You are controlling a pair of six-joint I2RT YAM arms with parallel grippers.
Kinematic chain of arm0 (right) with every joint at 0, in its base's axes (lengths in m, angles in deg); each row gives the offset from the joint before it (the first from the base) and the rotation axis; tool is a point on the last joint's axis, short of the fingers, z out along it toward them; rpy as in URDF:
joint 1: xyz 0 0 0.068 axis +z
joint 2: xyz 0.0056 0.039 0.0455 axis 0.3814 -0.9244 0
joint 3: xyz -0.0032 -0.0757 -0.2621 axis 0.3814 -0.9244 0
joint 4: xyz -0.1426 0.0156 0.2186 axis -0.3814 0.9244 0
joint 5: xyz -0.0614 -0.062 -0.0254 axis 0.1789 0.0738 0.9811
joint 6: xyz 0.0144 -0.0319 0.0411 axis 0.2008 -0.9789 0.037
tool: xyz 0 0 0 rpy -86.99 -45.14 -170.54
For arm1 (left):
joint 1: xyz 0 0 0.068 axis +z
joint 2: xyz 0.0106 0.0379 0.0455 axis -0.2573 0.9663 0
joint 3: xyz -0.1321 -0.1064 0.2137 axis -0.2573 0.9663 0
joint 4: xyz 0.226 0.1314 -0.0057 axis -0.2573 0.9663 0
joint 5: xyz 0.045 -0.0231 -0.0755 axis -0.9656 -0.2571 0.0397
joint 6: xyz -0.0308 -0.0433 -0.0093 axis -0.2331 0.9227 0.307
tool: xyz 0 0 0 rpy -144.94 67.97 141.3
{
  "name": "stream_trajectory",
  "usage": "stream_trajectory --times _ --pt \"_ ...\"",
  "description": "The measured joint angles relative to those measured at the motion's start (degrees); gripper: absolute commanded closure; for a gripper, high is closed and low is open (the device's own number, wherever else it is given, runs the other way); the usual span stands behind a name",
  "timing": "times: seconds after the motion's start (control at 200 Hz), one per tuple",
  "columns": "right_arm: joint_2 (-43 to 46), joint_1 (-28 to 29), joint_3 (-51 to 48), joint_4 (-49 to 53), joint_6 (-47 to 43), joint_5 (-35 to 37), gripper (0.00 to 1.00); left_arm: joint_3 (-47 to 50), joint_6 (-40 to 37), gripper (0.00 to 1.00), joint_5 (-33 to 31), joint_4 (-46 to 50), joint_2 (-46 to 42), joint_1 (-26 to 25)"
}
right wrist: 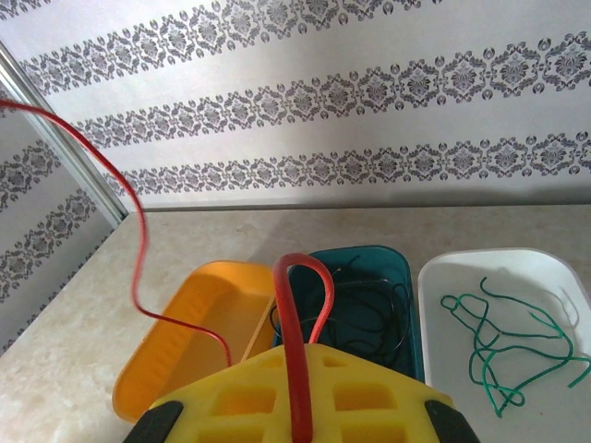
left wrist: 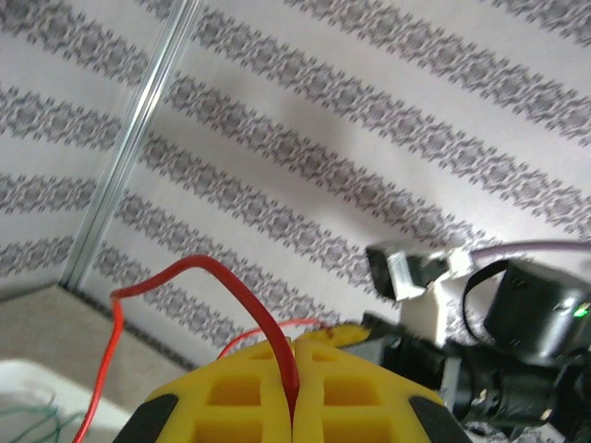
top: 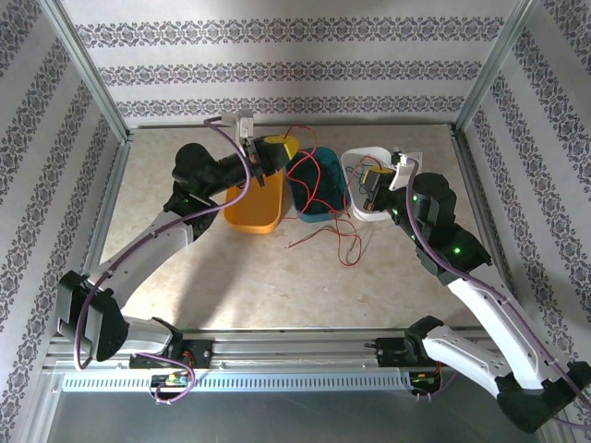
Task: Untangle the cables
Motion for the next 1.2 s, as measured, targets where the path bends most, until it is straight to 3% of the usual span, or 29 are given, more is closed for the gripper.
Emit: stream_trajectory --times 0.535,0.825,1.025,1.2 --pt "1.44 -0.76 -1.01 0.02 0.02 1.25 1.00 -5.42 5.38 1.00 1.25 -7.58 15.47 -7.30" --pt "1.77 -1.51 -1.03 0.04 0.00 1.46 1.00 -5.27 5.84 1.00 0.48 -9.16 17.79 -9.44" --pt "3.02 -2.16 -1.05 0.15 -0.87 2.95 1.00 1.16 6.93 1.00 -1.97 -13.29 21.07 -10.19" --pt "6.32 -3.39 -1.05 1.09 -2.38 8.83 1.00 8.74 7.06 1.00 -5.22 -13.27 24.41 -10.19"
